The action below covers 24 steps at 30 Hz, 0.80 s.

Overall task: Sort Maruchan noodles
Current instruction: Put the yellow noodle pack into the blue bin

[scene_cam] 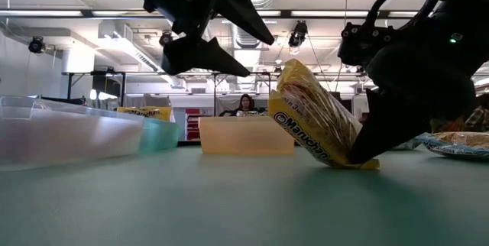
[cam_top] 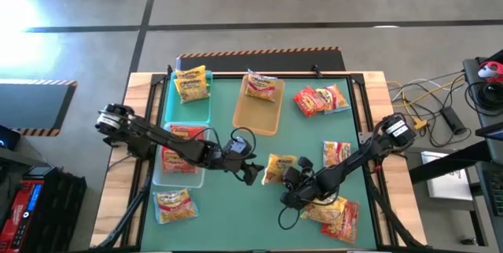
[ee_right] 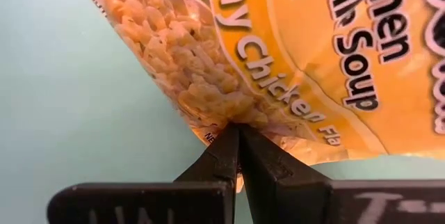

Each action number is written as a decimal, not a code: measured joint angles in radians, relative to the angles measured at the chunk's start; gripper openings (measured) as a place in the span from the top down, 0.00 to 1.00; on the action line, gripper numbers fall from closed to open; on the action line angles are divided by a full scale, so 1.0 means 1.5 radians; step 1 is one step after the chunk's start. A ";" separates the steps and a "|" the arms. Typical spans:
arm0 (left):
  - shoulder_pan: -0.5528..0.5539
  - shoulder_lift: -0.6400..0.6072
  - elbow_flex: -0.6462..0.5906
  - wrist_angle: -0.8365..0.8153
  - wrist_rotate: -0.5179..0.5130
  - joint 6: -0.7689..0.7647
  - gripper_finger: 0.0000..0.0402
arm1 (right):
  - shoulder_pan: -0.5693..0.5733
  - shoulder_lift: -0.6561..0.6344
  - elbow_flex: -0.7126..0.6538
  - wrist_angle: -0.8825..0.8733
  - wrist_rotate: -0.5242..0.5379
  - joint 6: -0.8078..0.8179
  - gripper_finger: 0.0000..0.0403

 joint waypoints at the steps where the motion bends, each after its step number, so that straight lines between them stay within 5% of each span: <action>1: 0.000 0.004 0.000 0.004 0.000 -0.001 0.32 | 0.000 0.000 0.000 0.001 0.005 0.000 0.98; 24: 0.017 0.105 0.000 0.162 0.018 -0.059 0.32 | -0.005 0.003 -0.001 0.029 0.014 0.007 0.98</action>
